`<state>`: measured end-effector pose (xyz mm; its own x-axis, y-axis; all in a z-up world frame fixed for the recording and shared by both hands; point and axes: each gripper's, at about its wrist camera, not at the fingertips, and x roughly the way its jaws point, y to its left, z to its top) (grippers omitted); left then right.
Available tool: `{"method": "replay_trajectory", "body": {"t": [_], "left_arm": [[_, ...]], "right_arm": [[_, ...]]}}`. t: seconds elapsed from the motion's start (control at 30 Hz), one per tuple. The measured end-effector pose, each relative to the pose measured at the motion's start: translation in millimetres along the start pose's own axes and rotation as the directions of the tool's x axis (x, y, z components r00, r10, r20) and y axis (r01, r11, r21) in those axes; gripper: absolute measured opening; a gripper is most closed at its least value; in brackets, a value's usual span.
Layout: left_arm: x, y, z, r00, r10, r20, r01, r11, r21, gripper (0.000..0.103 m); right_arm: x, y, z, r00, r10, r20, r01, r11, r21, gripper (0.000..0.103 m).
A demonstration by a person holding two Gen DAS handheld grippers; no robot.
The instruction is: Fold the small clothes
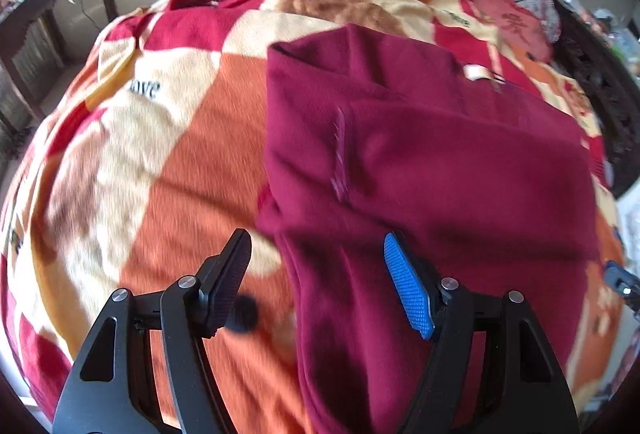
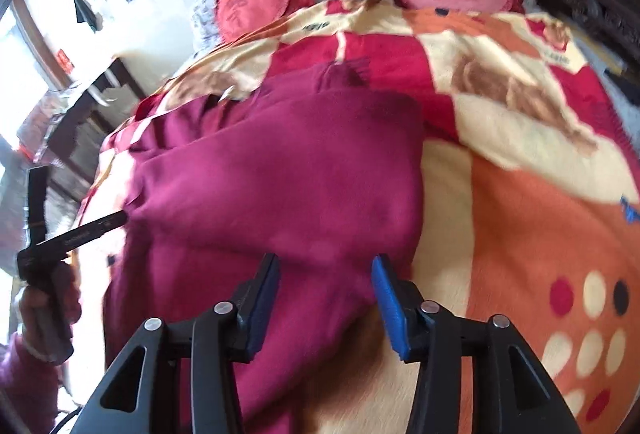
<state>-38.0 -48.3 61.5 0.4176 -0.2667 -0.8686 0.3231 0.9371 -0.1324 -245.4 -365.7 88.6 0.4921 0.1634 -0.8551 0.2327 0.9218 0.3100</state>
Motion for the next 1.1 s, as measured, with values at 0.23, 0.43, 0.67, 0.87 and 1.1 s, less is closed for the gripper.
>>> {"method": "replay_trajectory", "body": {"t": [0.23, 0.43, 0.67, 0.87, 1.1], "left_arm": [[-33.8, 5.5, -49.1, 0.995, -0.08, -0.06, 0.082, 0.996, 0.038, 0.069], [-47.4, 19.8, -80.5, 0.993, -0.082, -0.09, 0.083, 0.997, 0.009, 0.069], [-73.0, 26.6, -97.0, 0.994, -0.089, -0.061, 0.088, 0.996, -0.012, 0.069], [-96.9, 29.5, -110.4, 0.993, -0.117, -0.031, 0.116, 0.993, -0.017, 0.069], [-102.1, 19.6, -122.4, 0.991, -0.124, -0.053, 0.125, 0.992, 0.026, 0.069]], "right_arm": [[-34.4, -2.0, -56.2, 0.992, 0.067, -0.107, -0.067, 0.998, 0.005, 0.047], [-31.5, 6.2, -111.5, 0.982, 0.114, -0.15, -0.113, 0.993, 0.014, 0.047], [-4.5, 28.0, -126.4, 0.993, 0.033, -0.109, -0.041, 0.996, -0.076, 0.008], [-38.5, 26.8, -133.8, 0.998, -0.05, -0.044, 0.044, 0.991, -0.122, 0.006], [-56.0, 11.2, -145.3, 0.992, -0.125, -0.025, 0.122, 0.987, -0.102, 0.007]]}}
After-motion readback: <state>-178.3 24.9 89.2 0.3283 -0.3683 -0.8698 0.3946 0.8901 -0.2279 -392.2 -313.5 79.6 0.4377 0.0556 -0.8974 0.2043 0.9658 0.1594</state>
